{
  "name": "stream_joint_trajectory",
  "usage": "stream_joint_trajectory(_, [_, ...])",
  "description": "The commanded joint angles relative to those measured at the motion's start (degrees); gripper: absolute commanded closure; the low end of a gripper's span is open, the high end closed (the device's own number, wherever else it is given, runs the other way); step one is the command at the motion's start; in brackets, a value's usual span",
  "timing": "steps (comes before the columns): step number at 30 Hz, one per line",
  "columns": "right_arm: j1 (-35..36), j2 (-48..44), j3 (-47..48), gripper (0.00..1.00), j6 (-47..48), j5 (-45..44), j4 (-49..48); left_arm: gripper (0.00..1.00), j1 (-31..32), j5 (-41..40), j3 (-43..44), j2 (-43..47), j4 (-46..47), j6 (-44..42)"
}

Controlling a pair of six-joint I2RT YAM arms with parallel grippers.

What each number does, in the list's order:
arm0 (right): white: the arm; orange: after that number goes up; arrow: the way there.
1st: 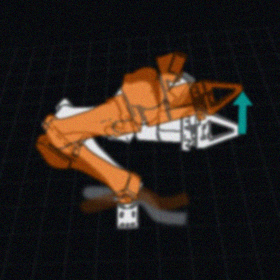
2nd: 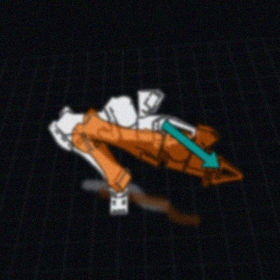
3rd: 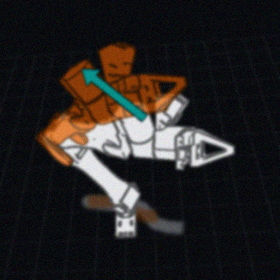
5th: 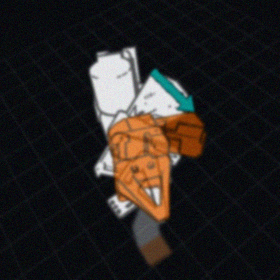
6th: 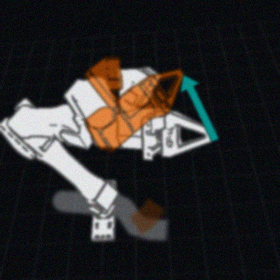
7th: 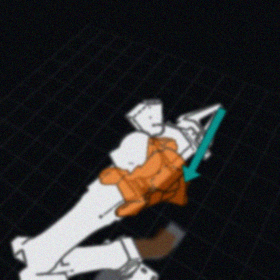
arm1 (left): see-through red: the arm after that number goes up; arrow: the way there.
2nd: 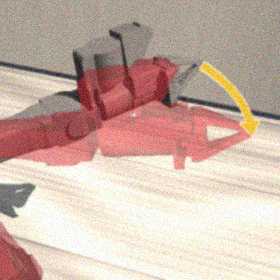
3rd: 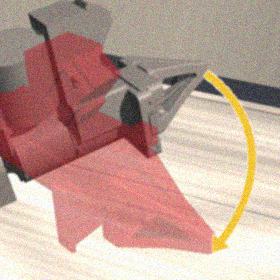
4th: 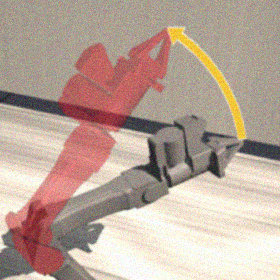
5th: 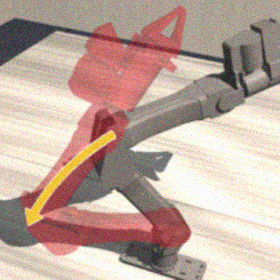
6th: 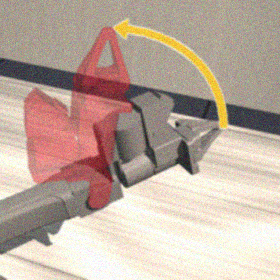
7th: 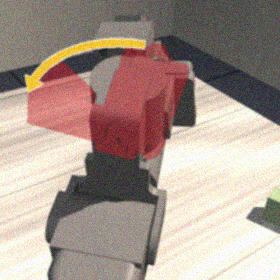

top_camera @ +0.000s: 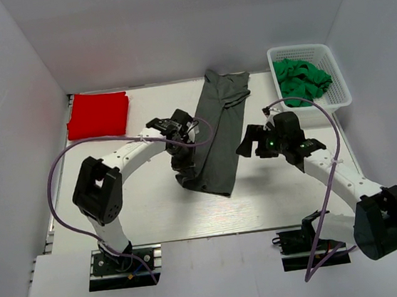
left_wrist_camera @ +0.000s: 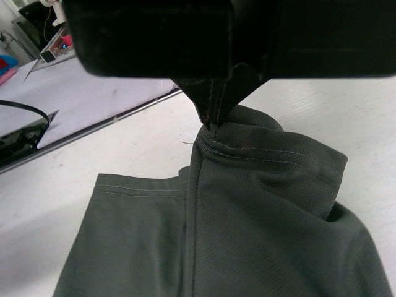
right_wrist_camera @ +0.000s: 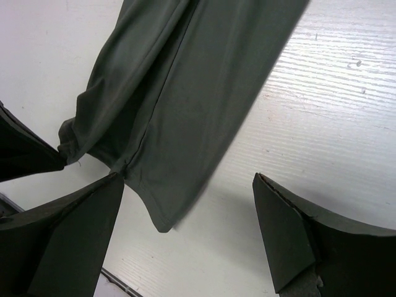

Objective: Fold and stack the t-shirts
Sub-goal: Rotate the tshirt 90 degrees

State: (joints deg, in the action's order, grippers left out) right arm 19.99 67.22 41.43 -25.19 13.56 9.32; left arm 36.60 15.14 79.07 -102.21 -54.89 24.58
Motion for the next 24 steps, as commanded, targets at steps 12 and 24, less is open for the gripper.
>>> stream_joint_trajectory(12, [-0.04, -3.32, -0.47, 0.1, 1.02, -2.31, 1.22, 0.7, 3.92, 0.77, -4.09, -1.15, -3.55, 1.0])
stream_joint_trajectory(24, [0.23, -2.44, 0.5, 0.1, 1.46, -0.39, 3.77, 0.0, 3.05, -2.61, 1.53, 5.35, -4.08, -0.07])
